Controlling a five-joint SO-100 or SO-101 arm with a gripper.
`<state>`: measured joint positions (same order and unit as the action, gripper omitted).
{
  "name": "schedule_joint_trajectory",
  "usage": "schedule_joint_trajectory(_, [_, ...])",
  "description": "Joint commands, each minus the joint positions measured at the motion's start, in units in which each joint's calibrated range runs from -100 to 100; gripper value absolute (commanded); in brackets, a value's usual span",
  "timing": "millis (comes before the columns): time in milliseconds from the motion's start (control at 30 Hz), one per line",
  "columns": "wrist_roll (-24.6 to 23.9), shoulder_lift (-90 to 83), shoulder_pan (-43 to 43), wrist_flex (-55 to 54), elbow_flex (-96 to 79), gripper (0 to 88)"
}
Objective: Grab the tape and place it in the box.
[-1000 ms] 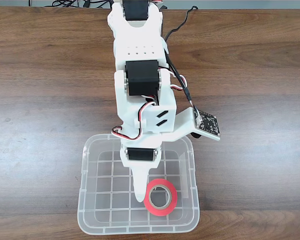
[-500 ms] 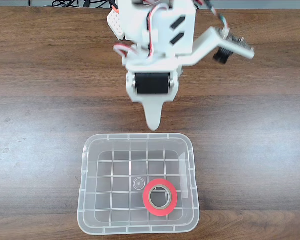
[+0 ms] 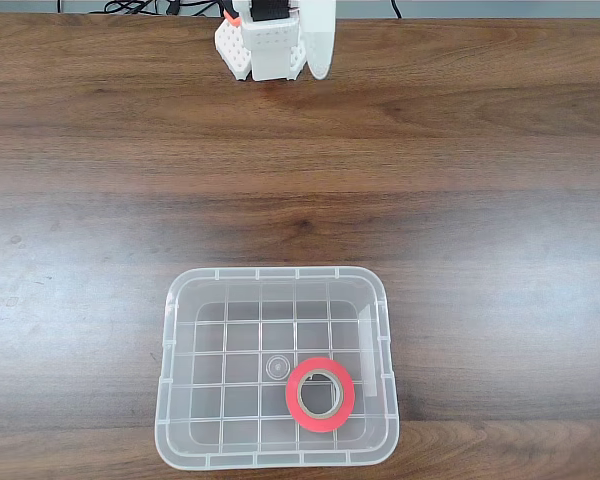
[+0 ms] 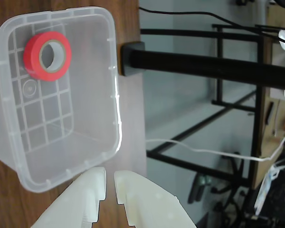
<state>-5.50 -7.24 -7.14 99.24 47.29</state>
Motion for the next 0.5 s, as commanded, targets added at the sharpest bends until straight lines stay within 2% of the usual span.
schedule_joint_trajectory(0, [0.29,-13.11,1.21,0.76,-12.82,1.3])
schedule_joint_trajectory(300, [3.13,-38.29,1.29,-1.72,-51.98,1.3])
schedule_joint_trajectory(467, [5.24,-53.18,4.36,-16.87,-78.44,1.3])
